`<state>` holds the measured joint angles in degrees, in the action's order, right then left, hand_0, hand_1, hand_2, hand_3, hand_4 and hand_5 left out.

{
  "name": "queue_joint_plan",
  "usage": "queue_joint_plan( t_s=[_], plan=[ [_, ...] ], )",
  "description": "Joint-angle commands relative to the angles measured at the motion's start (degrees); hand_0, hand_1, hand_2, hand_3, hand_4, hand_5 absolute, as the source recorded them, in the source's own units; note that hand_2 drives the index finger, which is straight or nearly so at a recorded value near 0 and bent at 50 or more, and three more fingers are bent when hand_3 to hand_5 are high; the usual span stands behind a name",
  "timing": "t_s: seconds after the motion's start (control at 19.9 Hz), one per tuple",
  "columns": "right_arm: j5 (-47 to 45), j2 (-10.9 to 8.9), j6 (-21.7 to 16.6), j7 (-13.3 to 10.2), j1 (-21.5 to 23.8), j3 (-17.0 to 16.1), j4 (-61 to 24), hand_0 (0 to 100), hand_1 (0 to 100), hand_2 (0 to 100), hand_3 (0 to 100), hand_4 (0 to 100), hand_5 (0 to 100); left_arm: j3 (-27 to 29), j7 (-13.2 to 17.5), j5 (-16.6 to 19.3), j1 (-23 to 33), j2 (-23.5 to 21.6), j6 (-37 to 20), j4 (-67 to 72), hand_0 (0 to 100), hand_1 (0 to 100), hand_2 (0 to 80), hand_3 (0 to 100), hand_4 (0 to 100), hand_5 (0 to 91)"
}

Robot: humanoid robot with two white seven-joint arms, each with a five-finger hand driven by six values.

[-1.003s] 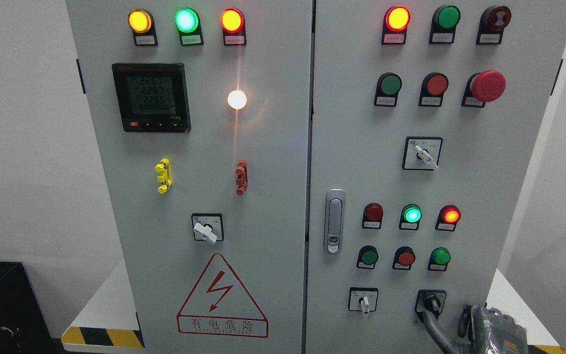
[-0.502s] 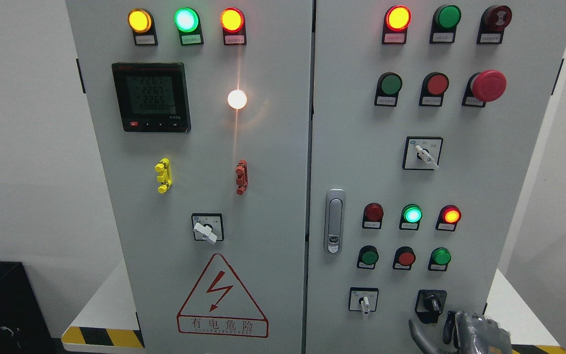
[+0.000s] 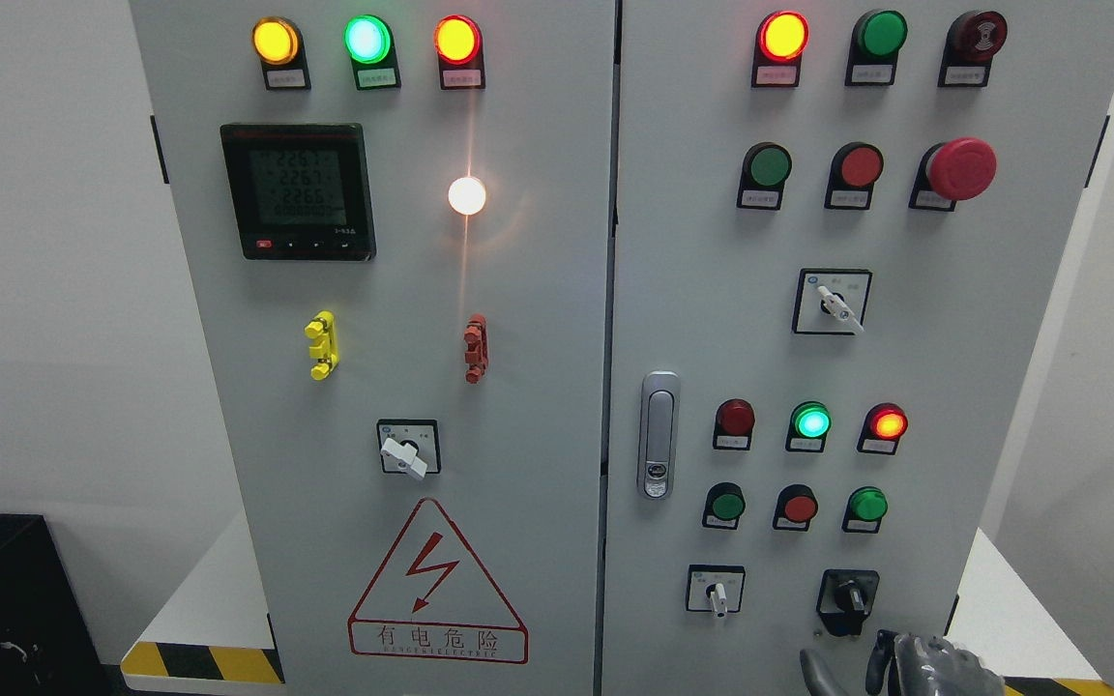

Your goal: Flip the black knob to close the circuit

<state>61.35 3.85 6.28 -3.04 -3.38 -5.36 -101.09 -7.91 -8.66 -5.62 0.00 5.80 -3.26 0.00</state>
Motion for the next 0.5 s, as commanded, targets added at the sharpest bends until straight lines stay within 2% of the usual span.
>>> queue_joint_plan(
  t_s=[0.0,0.05,0.1,0.2,0.3,0.45],
  plan=[
    [-12.1,0.81,0.0,-0.8,4.0,2.4,-8.1,0,7,61,91,84,84,0.0,0.0,0.0,1.3,0.0,0.0,-1.7,12,56,0.0,0,0,0.0],
    [-15.7,0.9,-0.1,-2.0,4.6,2.4,-8.3,0,7,58,87,82,81,0.0,0.0,0.0,1.3,0.0,0.0,-1.7,12,56,0.0,0,0,0.0],
    [-19.9,1.07,-0.5,-4.6,4.9,2.5,-8.3,0,7,54,83,79,76,0.0,0.0,0.0,1.3,0.0,0.0,-1.7,12,56,0.0,0,0,0.0],
    [-29.1,1.08,-3.6,-8.6,5.4,2.6,-8.2,0,8,50,79,74,71,0.0,0.0,0.0,1.3,0.0,0.0,-1.7,12,56,0.0,0,0,0.0],
    [-35.0,1.07,-7.1,-10.1,7.1,2.6,-8.2,0,8,47,76,71,64,0.0,0.0,0.0,1.3,0.0,0.0,-1.7,12,56,0.0,0,0,0.0],
    [-41.2,1.08,-10.6,-10.9,10.0,2.8,-8.5,0,9,42,70,65,55,0.0,0.0,0.0,1.3,0.0,0.0,-1.7,12,56,0.0,0,0,0.0]
  ],
)
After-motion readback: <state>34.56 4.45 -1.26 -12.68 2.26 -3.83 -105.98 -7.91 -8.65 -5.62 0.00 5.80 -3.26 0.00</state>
